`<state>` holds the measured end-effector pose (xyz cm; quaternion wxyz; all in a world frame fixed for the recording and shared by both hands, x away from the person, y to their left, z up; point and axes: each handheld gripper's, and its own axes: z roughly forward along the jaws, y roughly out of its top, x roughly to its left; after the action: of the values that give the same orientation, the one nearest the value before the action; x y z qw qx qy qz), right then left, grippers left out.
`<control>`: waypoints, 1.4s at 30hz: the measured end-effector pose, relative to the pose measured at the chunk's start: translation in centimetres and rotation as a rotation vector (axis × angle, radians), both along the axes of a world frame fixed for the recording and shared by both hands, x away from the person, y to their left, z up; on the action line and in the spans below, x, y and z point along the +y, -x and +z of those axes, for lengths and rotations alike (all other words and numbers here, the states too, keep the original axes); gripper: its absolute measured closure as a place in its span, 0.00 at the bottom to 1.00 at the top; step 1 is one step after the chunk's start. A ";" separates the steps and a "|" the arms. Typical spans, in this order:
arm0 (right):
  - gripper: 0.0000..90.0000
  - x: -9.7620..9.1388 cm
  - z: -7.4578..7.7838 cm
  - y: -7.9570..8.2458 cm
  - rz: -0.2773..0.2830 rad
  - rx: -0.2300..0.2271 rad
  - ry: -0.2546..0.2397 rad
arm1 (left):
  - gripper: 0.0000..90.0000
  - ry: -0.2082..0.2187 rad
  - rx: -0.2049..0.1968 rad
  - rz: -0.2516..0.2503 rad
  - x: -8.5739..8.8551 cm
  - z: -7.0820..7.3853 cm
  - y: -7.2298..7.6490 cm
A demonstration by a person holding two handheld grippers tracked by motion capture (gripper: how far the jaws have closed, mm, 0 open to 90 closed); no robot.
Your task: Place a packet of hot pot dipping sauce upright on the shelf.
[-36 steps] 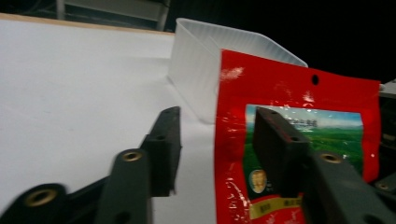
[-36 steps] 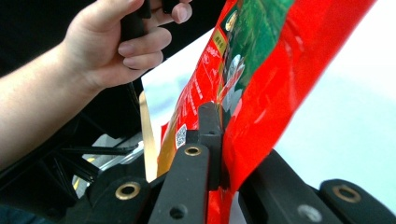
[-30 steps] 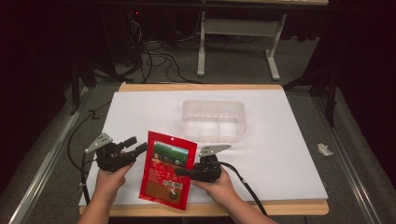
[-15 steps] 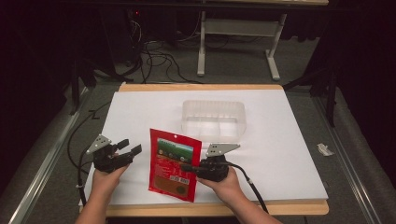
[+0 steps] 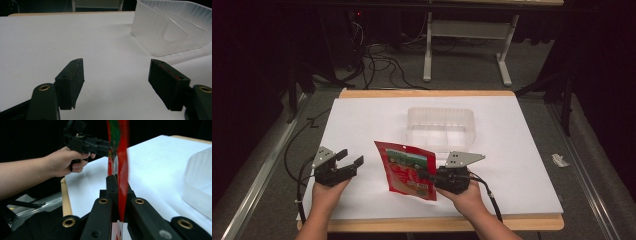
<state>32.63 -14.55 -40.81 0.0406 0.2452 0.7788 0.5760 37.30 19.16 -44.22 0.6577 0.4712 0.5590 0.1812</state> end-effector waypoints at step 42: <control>1.00 -6.3 3.0 -0.1 -0.224 -0.135 -0.014 | 0.26 -0.075 0.002 -0.091 -3.1 1.4 0.2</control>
<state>32.72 -20.83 -37.84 0.1553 0.2915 0.7379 0.5886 37.11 16.05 -42.80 0.6467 0.5205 0.5305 0.1715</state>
